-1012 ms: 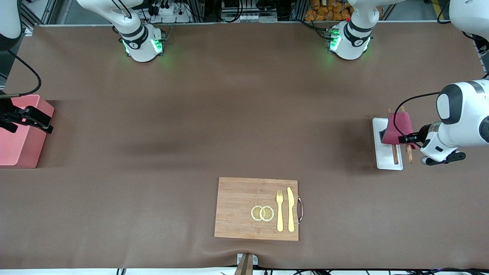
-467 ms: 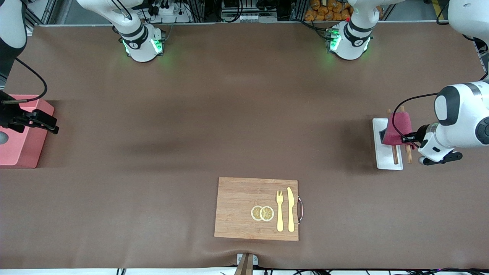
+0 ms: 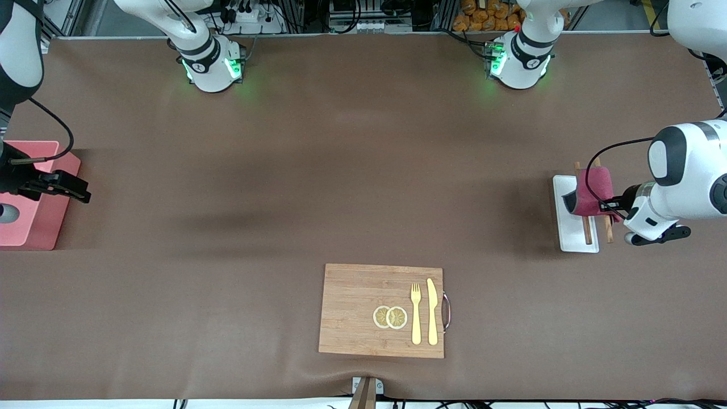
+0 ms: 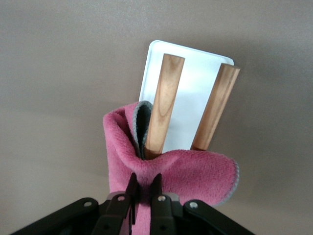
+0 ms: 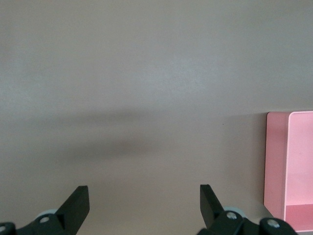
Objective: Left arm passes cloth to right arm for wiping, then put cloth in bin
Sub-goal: 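Close the left gripper on the pink cloth's folded edge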
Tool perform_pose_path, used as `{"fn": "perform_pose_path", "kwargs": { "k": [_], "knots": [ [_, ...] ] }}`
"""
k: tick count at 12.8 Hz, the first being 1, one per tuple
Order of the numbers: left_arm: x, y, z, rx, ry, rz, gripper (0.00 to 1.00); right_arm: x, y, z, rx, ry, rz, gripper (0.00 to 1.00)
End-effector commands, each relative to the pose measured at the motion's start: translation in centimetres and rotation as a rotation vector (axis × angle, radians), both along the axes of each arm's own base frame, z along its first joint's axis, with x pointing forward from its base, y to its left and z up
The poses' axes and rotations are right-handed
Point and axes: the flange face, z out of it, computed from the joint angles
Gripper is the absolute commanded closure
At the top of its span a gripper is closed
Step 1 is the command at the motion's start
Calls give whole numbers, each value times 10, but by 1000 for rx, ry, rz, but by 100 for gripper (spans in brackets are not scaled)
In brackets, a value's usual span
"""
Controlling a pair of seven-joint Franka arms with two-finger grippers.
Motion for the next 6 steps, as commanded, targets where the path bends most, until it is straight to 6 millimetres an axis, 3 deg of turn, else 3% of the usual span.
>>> {"fn": "perform_pose_path", "kwargs": {
  "k": [1,4,6],
  "knots": [
    [-1,-2,-6,3,11,-4,100,-2,-7,1,60,0,-38,0],
    [0,-5,3,3,9,-12,100,-2,-7,1,64,-2,-40,0],
    [0,-11,23,2,2,-20,100,-2,-12,1,93,-4,-55,0]
  ]
}}
